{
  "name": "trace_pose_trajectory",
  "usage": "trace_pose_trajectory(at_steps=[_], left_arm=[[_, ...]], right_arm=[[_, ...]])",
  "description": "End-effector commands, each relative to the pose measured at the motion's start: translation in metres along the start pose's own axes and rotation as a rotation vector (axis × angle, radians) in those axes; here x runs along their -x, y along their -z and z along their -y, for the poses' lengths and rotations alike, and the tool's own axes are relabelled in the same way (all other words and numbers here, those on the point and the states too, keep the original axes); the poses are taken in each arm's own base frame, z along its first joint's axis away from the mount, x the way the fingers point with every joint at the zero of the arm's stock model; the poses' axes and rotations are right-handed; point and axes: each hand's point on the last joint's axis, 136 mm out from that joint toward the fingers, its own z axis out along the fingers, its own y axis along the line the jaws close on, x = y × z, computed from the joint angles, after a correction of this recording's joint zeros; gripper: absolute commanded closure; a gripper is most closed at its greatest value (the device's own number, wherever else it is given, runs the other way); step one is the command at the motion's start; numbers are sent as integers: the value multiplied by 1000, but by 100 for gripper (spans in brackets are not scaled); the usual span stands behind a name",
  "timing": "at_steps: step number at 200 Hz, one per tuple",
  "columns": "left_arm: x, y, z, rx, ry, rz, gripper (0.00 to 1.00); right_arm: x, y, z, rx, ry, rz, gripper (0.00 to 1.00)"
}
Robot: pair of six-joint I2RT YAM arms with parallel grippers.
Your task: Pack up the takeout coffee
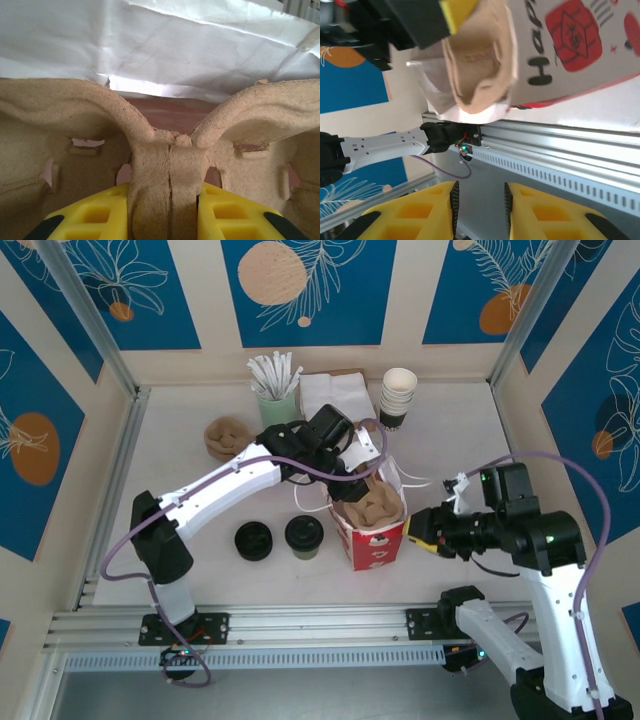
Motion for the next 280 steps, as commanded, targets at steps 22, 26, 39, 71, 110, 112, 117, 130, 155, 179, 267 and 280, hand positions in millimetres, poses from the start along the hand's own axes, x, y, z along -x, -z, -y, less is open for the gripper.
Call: trace_pose_trajectory(at_steps=[22,26,39,71,110,112,117,130,155,179,267,280], left_arm=[[1,-6,-6,29,47,-10,73],[1,-7,-5,28,46,-12,72],[1,-7,-6,31,49,-13,73],[0,-9,-4,24,49,-17,73],[1,-9,-4,21,49,-14,72],[1,-9,-4,21,48,-12,73],[2,-9,-3,20,48,-11,73],[2,-9,-3,19,48,-11,73],[3,-9,-3,14,51,-5,72],[4,-10,-1,7,52,-4,73],[3,-9,-10,56,27,-27,73],[2,-10,-12,63,21,-38,73]], right_arm=[[7,-20,-5,75,-69,8,65],[8,-22,-3,69,-71,11,64],[10,-29,1,58,-78,13,62],[17,-36,4,63,-82,52,62],[24,-35,2,80,-78,97,65],[24,-35,2,81,-78,98,65],[24,-35,1,83,-78,99,66],[26,-35,1,87,-78,103,67],[29,-37,1,89,-79,115,73],[33,-37,2,85,-82,132,80],[14,-31,13,30,-92,73,100],[9,-31,12,32,-93,45,100]])
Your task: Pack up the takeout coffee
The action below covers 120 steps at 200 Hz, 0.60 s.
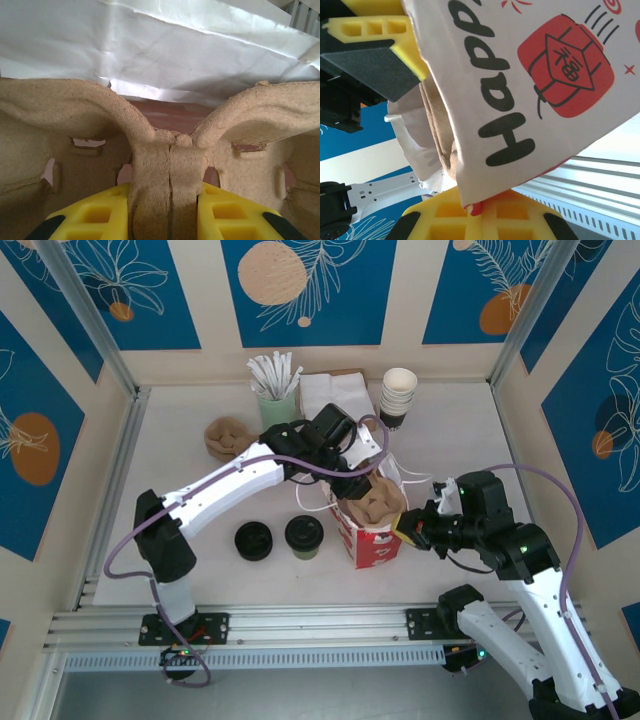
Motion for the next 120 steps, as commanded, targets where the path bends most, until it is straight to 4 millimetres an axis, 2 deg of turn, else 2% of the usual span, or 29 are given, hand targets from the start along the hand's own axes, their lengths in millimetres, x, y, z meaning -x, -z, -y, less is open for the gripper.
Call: trace_pose_trajectory(at_steps=[1,70,120], left_arm=[[-3,-6,-9,45,-26,-39,73],[-9,-11,-9,50,-100,-82,73],[-12,-8,5,39,-183,-113,72]], right_arm=[[-17,8,4,-21,5,-65,100],[-22,15,-5,-38,38,-121,100],[-14,18,-11,-62,68,-109,100]])
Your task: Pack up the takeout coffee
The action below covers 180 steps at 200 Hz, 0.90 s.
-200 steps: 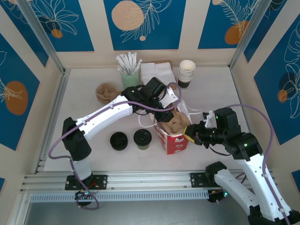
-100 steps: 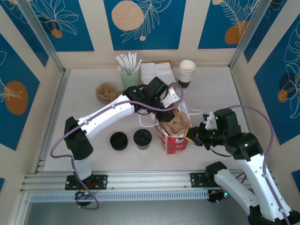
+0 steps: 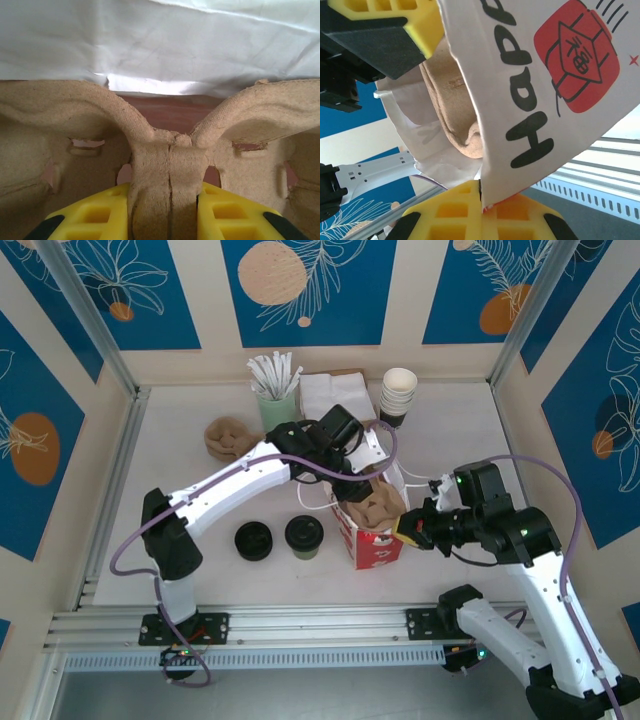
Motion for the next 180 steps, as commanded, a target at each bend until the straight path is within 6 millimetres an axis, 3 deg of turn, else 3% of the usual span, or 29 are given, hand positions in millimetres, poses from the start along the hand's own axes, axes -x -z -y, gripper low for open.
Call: trace_pose_trajectory(at_steps=[1,48,90,180], left_arm=[[-8,-4,1,25,-64,-63,72],[2,2,17,34,-96,-62,72],[4,-1,17,69,-101,-82,72],[-3,-29,14,39,-149,-116,71]], right_arm=[[-7,9,-6,4,35,-17,100],[-1,9,-13,9,51,-15,100],[-1,6,-13,14,52,-32,100],[4,8,-16,73,48,-39,97]])
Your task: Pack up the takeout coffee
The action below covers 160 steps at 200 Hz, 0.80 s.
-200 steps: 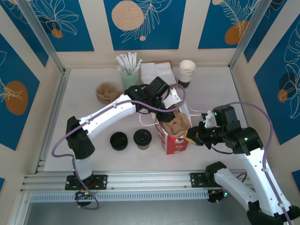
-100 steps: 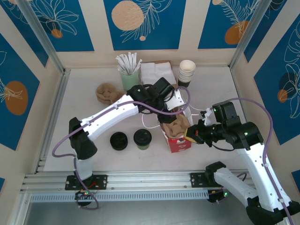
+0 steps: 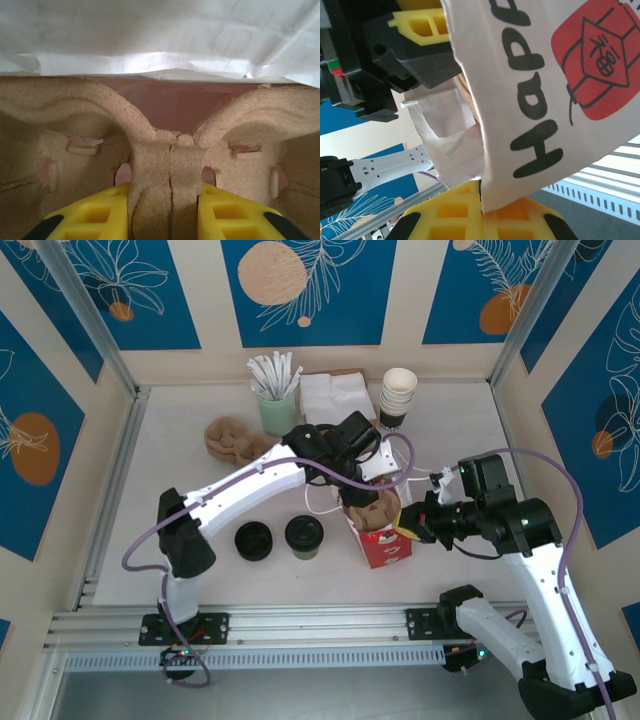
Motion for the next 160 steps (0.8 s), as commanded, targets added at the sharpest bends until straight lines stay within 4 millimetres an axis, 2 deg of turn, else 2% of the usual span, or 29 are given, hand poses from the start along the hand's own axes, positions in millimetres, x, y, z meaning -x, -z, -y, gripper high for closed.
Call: trace_pose_trajectory(at_steps=[1,29,78,112,160], left_arm=[[-2,-15,6,-29,-42,-24,71],[-2,-23,9,-53,-50,-29,71],[-1,-26,8,-62,-49,-35,70],[2,-29,8,-67,-47,-24,70],[5,-36,11,-94,-38,-16,70]], right_arm=[[-3,2,-7,48,34,-29,97],[0,11,-6,36,51,-3,79],[12,36,-11,-25,114,83,65],[28,44,-9,-78,145,157,59],[49,33,-8,-54,195,198,55]])
